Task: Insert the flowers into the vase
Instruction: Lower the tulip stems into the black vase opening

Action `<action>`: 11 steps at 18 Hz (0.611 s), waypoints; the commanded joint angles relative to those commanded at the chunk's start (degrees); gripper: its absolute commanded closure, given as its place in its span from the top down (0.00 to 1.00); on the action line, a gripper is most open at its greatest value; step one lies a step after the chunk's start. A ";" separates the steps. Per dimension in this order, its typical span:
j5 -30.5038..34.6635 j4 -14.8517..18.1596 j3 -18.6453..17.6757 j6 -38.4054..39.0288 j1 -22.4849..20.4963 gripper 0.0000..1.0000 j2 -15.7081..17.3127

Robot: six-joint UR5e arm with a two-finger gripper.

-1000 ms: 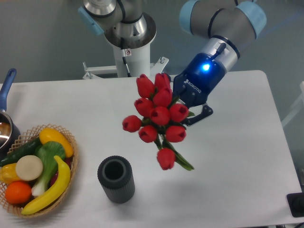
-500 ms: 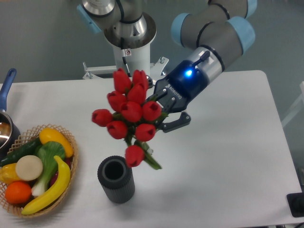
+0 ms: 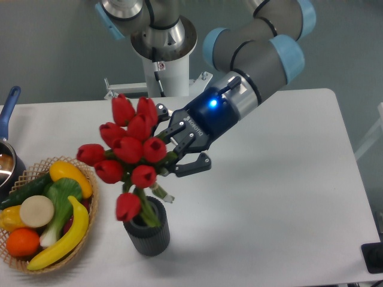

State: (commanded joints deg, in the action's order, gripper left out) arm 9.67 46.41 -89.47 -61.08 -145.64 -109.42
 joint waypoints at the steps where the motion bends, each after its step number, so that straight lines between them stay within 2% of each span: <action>1: -0.26 0.00 0.17 -0.18 0.26 0.40 -0.35; 4: -0.97 0.00 1.84 -0.18 1.14 0.40 -1.75; 11: -2.99 0.00 1.85 -0.18 2.11 0.40 -3.17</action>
State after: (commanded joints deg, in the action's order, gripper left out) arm 6.68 46.41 -87.63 -61.26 -143.53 -112.59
